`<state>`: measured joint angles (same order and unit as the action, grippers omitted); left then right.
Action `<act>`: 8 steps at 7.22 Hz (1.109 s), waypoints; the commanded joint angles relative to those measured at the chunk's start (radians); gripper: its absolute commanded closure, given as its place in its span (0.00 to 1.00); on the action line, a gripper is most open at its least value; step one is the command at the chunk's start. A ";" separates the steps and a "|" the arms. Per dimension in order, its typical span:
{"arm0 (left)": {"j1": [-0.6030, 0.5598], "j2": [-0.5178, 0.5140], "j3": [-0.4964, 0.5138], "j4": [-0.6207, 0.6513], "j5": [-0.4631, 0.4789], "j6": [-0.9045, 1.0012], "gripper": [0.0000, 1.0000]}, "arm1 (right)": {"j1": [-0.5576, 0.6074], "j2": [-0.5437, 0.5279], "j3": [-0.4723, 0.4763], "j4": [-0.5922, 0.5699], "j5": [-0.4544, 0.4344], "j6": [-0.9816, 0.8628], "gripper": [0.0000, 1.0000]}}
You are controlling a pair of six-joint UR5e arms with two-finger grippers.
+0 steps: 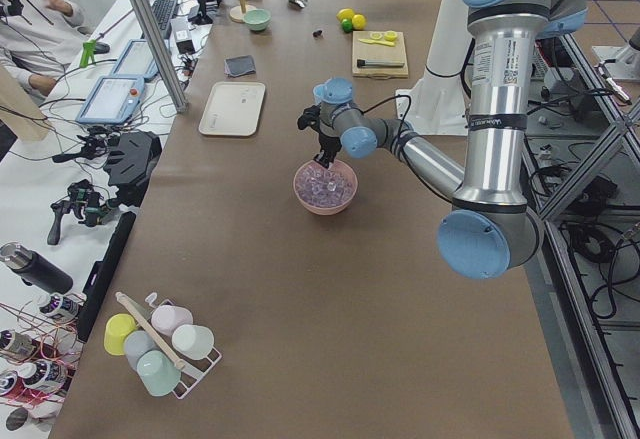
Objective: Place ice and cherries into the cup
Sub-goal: 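Grasp a second ice cube in the bowl with the left gripper, then carry the ice cube over the blue cup and release it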
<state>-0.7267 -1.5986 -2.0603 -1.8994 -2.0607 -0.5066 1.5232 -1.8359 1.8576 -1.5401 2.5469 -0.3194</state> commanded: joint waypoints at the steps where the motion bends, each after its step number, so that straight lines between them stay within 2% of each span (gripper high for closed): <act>1: -0.017 -0.126 0.008 0.026 -0.058 -0.155 1.00 | 0.000 0.003 0.046 0.000 -0.001 0.069 0.00; 2: 0.016 -0.276 0.043 0.107 -0.050 -0.275 1.00 | 0.000 0.004 0.052 0.000 0.001 0.071 0.00; 3: 0.097 -0.419 0.074 0.216 -0.036 -0.382 1.00 | -0.006 0.006 0.073 0.000 -0.005 0.085 0.00; 4: 0.160 -0.517 0.119 0.255 0.073 -0.438 1.00 | -0.029 0.009 0.115 0.006 -0.011 0.155 0.00; 5: 0.221 -0.568 0.167 0.252 0.135 -0.488 1.00 | -0.093 0.009 0.132 0.050 -0.014 0.245 0.00; 6: 0.225 -0.675 0.262 0.250 0.142 -0.551 1.00 | -0.147 0.009 0.132 0.128 -0.030 0.337 0.00; 7: 0.227 -0.734 0.331 0.247 0.143 -0.585 1.00 | -0.197 0.009 0.132 0.184 -0.045 0.409 0.00; 8: 0.255 -0.747 0.362 0.241 0.192 -0.605 1.00 | -0.231 0.021 0.132 0.228 -0.066 0.490 0.00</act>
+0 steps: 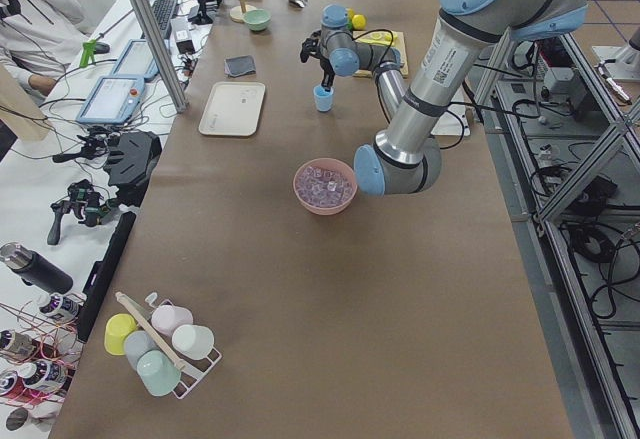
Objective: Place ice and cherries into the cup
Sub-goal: 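Carry the ice cube over the blue cup and release it, then return the left gripper to the pink bowl of ice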
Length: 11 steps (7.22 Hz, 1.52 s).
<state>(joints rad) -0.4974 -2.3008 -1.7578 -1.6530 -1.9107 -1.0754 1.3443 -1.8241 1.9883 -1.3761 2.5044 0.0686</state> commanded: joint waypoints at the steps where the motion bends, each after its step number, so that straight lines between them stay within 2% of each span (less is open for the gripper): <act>1: 0.048 -0.061 0.079 -0.025 0.092 -0.053 1.00 | -0.075 0.012 0.003 0.081 -0.025 0.156 0.00; 2: 0.049 -0.066 0.090 -0.028 0.094 -0.054 1.00 | -0.091 0.012 0.004 0.087 -0.045 0.157 0.00; 3: 0.049 -0.065 0.090 -0.028 0.096 -0.054 0.23 | -0.114 0.012 0.026 0.086 -0.103 0.167 0.00; 4: 0.046 -0.065 0.071 -0.025 0.096 -0.057 0.06 | -0.123 0.012 0.026 0.086 -0.119 0.177 0.00; 6: -0.004 -0.023 0.008 -0.017 0.084 -0.048 0.04 | -0.122 0.011 0.026 0.088 -0.107 0.201 0.00; 7: -0.050 0.071 -0.067 -0.013 0.021 -0.040 0.05 | -0.123 0.011 0.026 0.088 -0.102 0.201 0.00; 8: -0.094 0.168 -0.145 -0.011 -0.029 0.059 0.06 | -0.123 0.011 0.027 0.088 -0.093 0.203 0.00; 9: -0.122 0.281 -0.219 -0.014 -0.034 0.163 0.06 | -0.123 0.012 0.026 0.088 -0.091 0.203 0.00; 11: -0.198 0.491 -0.339 -0.020 -0.106 0.286 0.06 | -0.123 0.012 0.023 0.088 -0.091 0.203 0.00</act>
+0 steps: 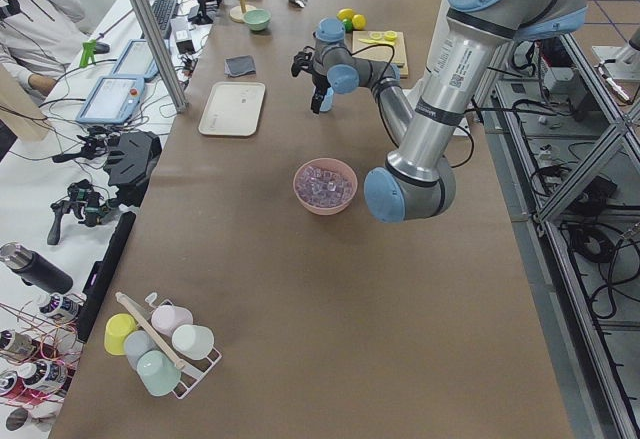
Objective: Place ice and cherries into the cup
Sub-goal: 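Return the left gripper to the pink bowl of ice, then grasp a third ice cube in the bowl with the left gripper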
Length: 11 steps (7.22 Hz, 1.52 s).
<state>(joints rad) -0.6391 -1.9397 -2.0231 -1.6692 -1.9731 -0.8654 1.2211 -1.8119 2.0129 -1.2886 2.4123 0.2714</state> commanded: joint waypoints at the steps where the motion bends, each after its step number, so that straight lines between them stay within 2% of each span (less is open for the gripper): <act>1: -0.077 0.227 -0.103 -0.007 -0.046 0.092 0.06 | 0.000 0.000 -0.003 0.000 0.001 0.000 0.00; 2: -0.079 0.293 -0.112 -0.010 -0.049 0.083 0.04 | 0.000 0.000 -0.003 0.000 0.001 0.000 0.00; 4: -0.079 0.410 -0.088 -0.140 -0.085 0.072 0.04 | 0.000 0.000 -0.003 0.000 0.001 0.000 0.00; 5: -0.076 0.400 -0.054 -0.170 -0.087 0.018 0.10 | 0.000 -0.001 -0.003 0.000 0.002 0.000 0.00; 7: -0.071 0.393 -0.011 -0.205 -0.086 -0.029 0.36 | 0.000 -0.003 -0.005 0.002 0.002 0.000 0.00; 8: -0.071 0.401 0.032 -0.289 -0.086 -0.032 0.40 | 0.000 -0.003 -0.003 0.002 0.002 0.000 0.00; 9: -0.071 0.401 0.058 -0.322 -0.087 -0.032 0.41 | 0.000 -0.003 -0.003 0.002 0.002 0.000 0.00; 11: -0.071 0.403 0.060 -0.322 -0.087 -0.032 0.43 | 0.000 -0.004 -0.002 0.011 0.002 0.000 0.00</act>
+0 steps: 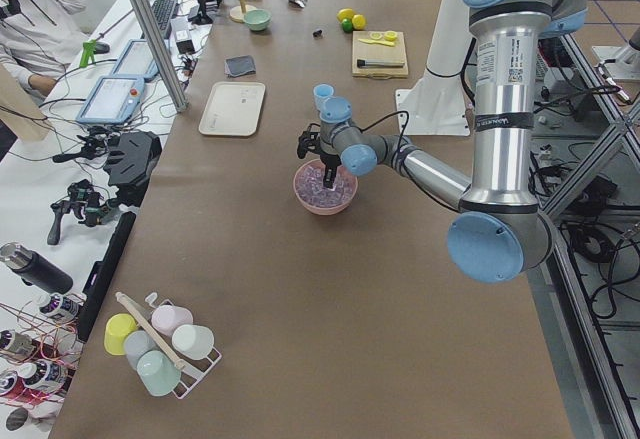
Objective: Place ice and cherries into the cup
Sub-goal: 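Grasp a third ice cube in the bowl with the left gripper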
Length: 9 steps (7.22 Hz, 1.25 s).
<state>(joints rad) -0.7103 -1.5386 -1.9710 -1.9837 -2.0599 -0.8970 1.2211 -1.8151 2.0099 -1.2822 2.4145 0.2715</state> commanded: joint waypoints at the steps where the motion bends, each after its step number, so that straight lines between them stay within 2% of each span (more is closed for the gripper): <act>1: -0.001 0.003 0.015 -0.007 0.000 0.001 0.44 | 0.000 -0.003 0.003 0.009 0.002 0.000 0.00; 4: 0.000 0.014 0.012 -0.009 0.000 0.000 0.48 | 0.002 -0.006 0.004 0.009 0.008 0.000 0.00; 9: 0.008 0.006 0.018 -0.009 0.001 -0.005 0.48 | 0.002 -0.007 0.001 0.009 0.009 0.000 0.00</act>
<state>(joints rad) -0.7035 -1.5320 -1.9548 -1.9926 -2.0587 -0.9016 1.2226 -1.8223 2.0124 -1.2727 2.4226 0.2715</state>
